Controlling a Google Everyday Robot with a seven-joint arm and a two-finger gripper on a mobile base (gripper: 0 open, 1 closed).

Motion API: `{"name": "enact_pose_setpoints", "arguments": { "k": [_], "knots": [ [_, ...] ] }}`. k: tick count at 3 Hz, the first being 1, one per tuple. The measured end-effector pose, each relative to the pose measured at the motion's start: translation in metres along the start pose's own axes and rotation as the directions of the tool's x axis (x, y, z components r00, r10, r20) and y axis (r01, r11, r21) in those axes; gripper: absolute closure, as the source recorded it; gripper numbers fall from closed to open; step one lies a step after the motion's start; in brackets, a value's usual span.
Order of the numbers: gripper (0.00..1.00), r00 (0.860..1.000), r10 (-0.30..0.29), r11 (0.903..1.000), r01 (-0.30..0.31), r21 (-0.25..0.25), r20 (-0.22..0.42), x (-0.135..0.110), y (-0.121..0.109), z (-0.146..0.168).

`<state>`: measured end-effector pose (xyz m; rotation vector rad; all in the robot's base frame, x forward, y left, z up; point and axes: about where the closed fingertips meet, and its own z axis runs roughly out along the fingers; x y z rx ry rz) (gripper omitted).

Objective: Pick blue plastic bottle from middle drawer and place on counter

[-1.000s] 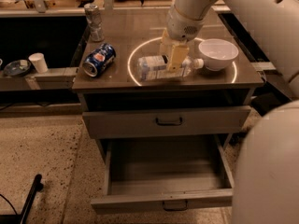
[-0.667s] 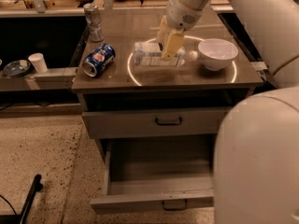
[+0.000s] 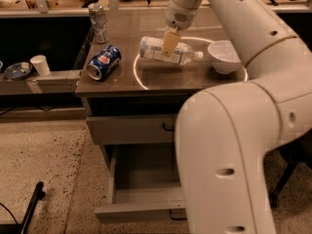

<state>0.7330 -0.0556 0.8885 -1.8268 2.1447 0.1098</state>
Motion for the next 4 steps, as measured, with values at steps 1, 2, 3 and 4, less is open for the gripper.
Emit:
{"name": "enact_pose_setpoints", "arguments": {
  "k": [1, 2, 3, 4],
  "knots": [
    [0.07, 0.996, 0.092, 0.9956, -0.092, 0.016, 0.000, 0.001, -0.006, 0.002],
    [0.00, 0.996, 0.082, 0.9961, -0.082, 0.032, 0.022, 0.000, -0.010, 0.003],
    [0.00, 0.987, 0.081, 0.9916, -0.094, 0.089, 0.138, 0.027, -0.004, -0.018],
    [0.00, 0.987, 0.042, 0.9377, -0.092, 0.335, 0.154, 0.049, 0.007, -0.091]
  ]
}}
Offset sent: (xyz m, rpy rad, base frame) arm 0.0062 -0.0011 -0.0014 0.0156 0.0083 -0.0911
